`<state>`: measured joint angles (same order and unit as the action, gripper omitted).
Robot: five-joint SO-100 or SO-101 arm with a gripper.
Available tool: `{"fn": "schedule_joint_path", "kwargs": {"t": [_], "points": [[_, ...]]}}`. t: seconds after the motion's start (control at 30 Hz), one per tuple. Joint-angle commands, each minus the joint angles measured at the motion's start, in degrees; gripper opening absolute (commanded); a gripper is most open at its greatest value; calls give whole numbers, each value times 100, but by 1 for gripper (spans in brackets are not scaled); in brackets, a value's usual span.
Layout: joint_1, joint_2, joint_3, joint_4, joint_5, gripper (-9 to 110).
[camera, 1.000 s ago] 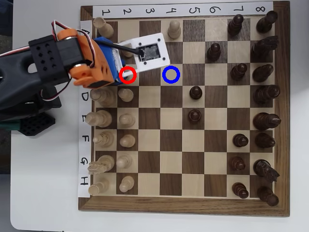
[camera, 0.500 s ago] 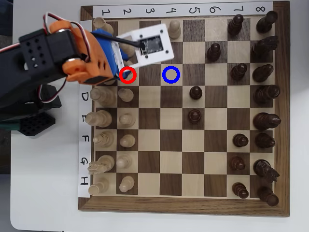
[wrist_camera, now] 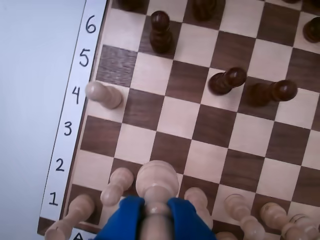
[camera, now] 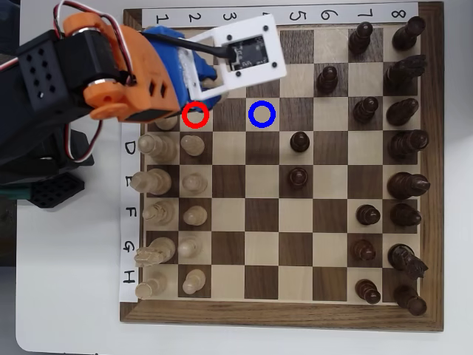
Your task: Move the piece to destination
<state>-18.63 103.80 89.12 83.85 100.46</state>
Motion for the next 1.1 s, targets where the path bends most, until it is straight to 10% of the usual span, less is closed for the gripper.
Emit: {"fn": "schedule_joint_path", "kwargs": {"t": [0.0, 1.07], "points": [[369, -316, -1521, -299, 475, 0], [615, -1459, 554, -2865, 334, 0]]}}
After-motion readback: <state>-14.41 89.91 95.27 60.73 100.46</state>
